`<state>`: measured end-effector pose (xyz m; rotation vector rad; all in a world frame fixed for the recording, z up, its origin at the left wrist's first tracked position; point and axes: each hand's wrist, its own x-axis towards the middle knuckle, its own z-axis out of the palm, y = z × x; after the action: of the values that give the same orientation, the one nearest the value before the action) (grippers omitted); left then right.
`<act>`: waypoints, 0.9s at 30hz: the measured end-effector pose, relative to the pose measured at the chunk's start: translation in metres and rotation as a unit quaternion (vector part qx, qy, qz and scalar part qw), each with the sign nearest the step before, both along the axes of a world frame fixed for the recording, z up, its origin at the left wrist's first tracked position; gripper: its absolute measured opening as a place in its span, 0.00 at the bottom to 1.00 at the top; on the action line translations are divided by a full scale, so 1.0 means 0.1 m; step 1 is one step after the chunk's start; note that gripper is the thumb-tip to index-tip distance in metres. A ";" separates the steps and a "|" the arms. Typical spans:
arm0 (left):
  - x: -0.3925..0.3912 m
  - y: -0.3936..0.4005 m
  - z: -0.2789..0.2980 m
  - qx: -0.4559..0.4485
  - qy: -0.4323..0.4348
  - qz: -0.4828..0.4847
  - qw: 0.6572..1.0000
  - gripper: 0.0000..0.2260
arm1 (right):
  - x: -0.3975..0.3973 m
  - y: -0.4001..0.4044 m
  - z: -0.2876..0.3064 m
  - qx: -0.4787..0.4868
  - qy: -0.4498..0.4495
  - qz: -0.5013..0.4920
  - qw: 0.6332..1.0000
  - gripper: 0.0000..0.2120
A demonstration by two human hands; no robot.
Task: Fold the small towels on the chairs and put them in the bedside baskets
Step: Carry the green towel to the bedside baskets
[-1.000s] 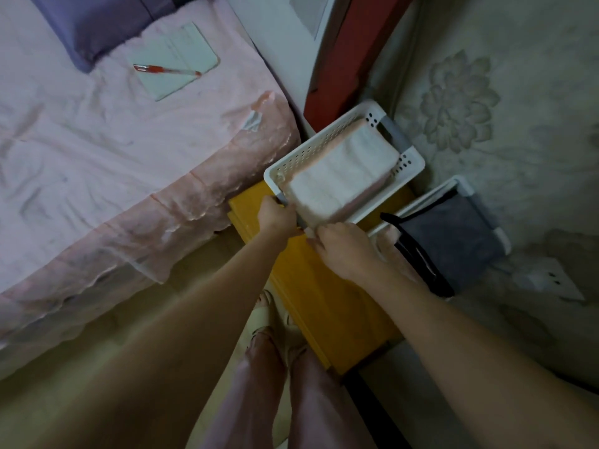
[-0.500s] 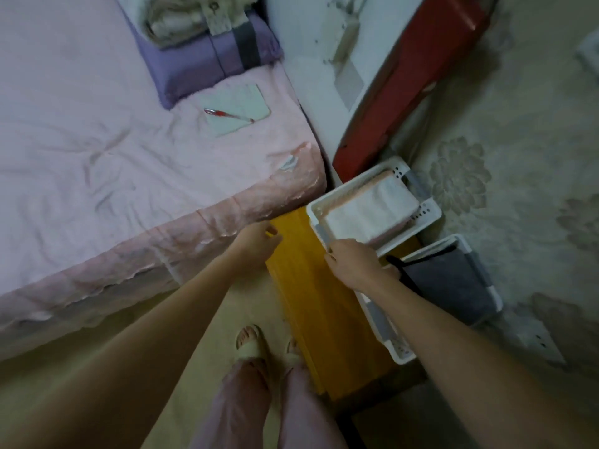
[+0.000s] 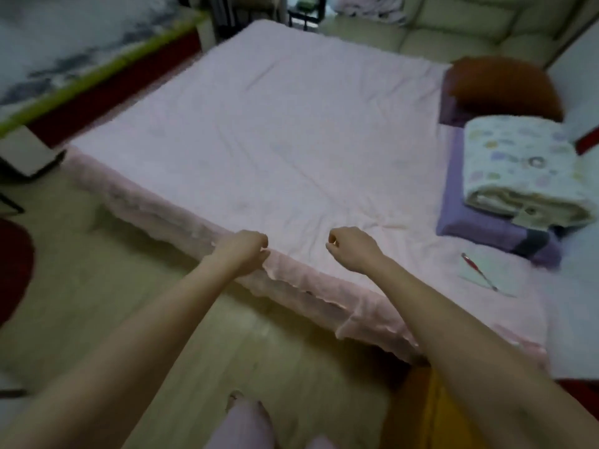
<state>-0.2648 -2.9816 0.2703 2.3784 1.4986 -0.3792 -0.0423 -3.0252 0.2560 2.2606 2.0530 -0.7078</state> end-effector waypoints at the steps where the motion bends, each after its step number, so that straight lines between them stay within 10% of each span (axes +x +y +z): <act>1: -0.37 0.16 0.10 0.010 -0.002 0.021 1.000 0.15 | -0.34 0.29 0.08 0.007 -0.001 0.025 1.000 0.12; 27: -7.46 3.46 0.94 0.120 0.029 0.436 0.891 0.18 | -8.16 5.64 0.81 0.122 -0.025 0.437 0.891 0.12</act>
<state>-1.0106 -2.6358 0.3643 1.5735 2.5373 -0.0392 -0.8584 -2.4609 0.3373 1.1178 2.8540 -0.3127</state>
